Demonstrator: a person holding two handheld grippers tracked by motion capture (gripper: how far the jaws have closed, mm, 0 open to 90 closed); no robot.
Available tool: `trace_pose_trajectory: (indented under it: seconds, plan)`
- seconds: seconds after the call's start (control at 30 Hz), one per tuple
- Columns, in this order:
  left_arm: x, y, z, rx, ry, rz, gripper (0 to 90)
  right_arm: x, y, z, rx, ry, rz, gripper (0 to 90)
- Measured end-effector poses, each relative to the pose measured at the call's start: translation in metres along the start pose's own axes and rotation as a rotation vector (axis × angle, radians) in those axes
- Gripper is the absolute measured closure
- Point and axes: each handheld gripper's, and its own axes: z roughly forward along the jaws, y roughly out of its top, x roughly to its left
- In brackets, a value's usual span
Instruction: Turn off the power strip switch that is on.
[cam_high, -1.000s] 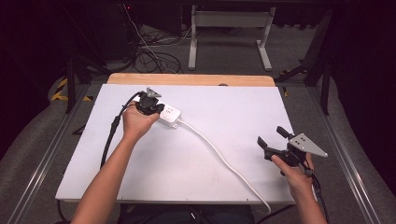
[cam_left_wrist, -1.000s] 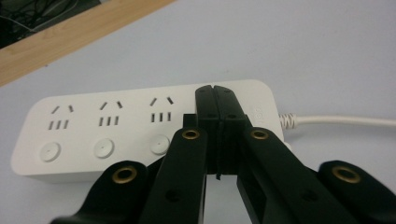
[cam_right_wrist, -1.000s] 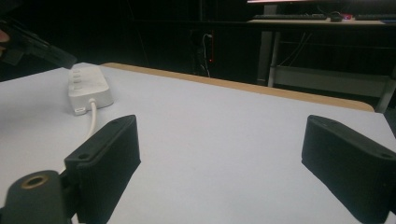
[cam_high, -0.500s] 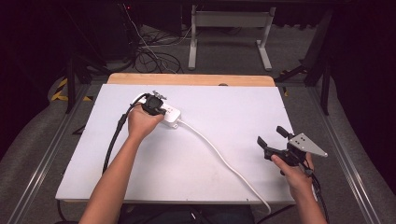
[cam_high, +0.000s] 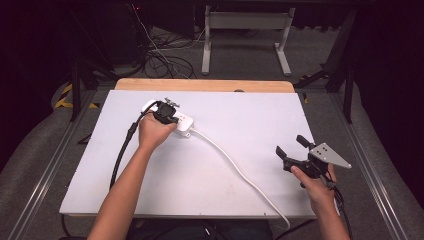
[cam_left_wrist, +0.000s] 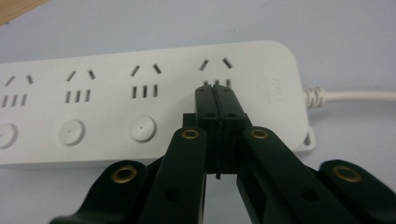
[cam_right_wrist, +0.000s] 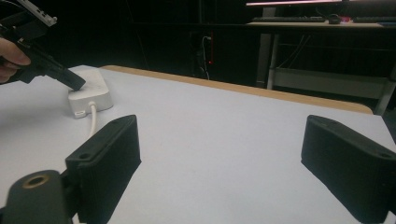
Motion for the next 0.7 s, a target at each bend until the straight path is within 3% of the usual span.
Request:
trace_pose_trajectory:
  seconds: [0.2, 0.5, 0.7]
  plan:
    - [0.0051, -0.0031, -0.0004, -0.017, -0.035, -0.04, 90.0, 0.0, 0.0004, 0.0005, -0.001, 0.0, -0.001, 12.1]
    - [-0.0011, -0.0014, -0.0004, -0.004, 0.008, 0.003, 90.0, 0.0005, 0.0001, 0.0023, 0.005, -0.002, 0.001, 12.1]
    - [-0.0022, -0.0002, -0.0002, 0.004, 0.012, -0.011, 90.0, 0.0006, 0.0004, 0.0026, 0.003, 0.001, 0.001, 12.1]
